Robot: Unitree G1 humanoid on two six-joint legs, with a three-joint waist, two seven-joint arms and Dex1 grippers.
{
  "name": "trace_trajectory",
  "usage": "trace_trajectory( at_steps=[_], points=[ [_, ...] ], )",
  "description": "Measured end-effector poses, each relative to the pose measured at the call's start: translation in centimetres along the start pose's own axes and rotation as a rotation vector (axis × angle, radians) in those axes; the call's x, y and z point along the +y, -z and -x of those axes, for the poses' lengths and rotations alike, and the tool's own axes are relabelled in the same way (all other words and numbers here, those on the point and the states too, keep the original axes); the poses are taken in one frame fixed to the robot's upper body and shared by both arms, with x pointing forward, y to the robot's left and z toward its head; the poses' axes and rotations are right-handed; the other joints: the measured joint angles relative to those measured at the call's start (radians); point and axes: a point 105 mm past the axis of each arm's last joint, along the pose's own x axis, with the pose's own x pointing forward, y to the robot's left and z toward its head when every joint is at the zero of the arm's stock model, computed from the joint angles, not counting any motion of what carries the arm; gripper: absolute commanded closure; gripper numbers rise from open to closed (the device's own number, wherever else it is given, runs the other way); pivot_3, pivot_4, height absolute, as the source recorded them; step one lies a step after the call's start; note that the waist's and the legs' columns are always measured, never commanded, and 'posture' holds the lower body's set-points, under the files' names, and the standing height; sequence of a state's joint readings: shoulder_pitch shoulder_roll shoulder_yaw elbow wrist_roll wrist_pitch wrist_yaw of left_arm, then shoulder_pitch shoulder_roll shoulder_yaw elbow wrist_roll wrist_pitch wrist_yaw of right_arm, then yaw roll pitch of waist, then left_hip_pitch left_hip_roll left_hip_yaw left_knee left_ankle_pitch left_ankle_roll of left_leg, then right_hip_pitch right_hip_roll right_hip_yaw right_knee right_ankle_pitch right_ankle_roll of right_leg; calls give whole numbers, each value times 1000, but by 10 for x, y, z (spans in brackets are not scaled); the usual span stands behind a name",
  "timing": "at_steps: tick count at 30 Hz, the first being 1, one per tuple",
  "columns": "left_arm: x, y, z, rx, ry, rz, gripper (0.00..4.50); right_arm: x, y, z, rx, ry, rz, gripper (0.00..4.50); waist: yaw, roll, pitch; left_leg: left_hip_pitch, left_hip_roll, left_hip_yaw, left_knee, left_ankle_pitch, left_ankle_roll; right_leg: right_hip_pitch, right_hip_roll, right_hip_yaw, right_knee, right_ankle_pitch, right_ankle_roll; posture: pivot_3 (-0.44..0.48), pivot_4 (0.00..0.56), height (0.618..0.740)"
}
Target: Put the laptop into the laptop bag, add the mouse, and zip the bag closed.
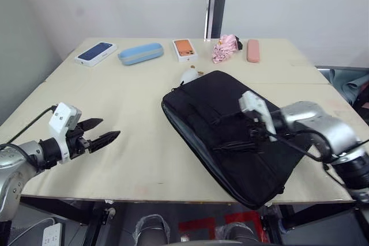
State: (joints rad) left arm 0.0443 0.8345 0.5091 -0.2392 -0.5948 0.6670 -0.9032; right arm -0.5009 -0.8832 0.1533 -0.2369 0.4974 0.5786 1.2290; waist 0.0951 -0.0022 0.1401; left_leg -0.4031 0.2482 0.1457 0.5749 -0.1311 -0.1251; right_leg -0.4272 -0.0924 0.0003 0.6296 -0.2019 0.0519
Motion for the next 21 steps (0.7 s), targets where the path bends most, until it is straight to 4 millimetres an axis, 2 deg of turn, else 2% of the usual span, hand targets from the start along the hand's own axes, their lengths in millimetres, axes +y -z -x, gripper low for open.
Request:
trace_trajectory(
  at_steps=[4, 7, 9, 11, 14, 21],
  points=[
    [6, -8, 2, 0, 10, -24, 0, -22, 1, 29, 4, 120, 32, 184, -8, 0, 0, 1, 0, 1, 2, 0, 0, 0, 0, 1, 2, 0, 0, 0, 150, 740],
    [17, -20, 9, 14, 5, -58, 0, -56, -4, 86, 75, 348, 90, 184, -5, 0, 0, 0, 0, 1, 3, 0, 2, 0, 0, 1, 2, 0, 0, 0, 150, 740],
    [22, -27, 13, -1, -5, -71, 0, -65, -6, 118, 135, 451, 142, 184, -1, -1, -1, 1, 0, 1, 3, 0, 2, 1, 0, 0, 1, -1, -1, 0, 150, 740],
    [26, -31, 14, -3, -5, -82, 0, -68, 3, 138, 193, 493, 158, 184, -1, -2, -1, 0, 0, 0, 3, 0, 4, 2, 0, 0, 0, -1, -2, 0, 150, 740],
    [32, -39, 16, -2, -4, -95, 0, -70, 22, 156, 244, 518, 127, 184, -4, -2, -1, -1, 0, 0, 5, 0, 5, 1, 0, 0, 2, -1, -2, 0, 150, 740],
    [41, -42, 27, 51, -7, -103, 0, -77, 24, 184, 285, 590, 116, 184, -12, -2, -1, -1, 0, 1, 6, 0, 5, 1, -1, 0, 3, -1, -2, 0, 150, 740]
  ],
)
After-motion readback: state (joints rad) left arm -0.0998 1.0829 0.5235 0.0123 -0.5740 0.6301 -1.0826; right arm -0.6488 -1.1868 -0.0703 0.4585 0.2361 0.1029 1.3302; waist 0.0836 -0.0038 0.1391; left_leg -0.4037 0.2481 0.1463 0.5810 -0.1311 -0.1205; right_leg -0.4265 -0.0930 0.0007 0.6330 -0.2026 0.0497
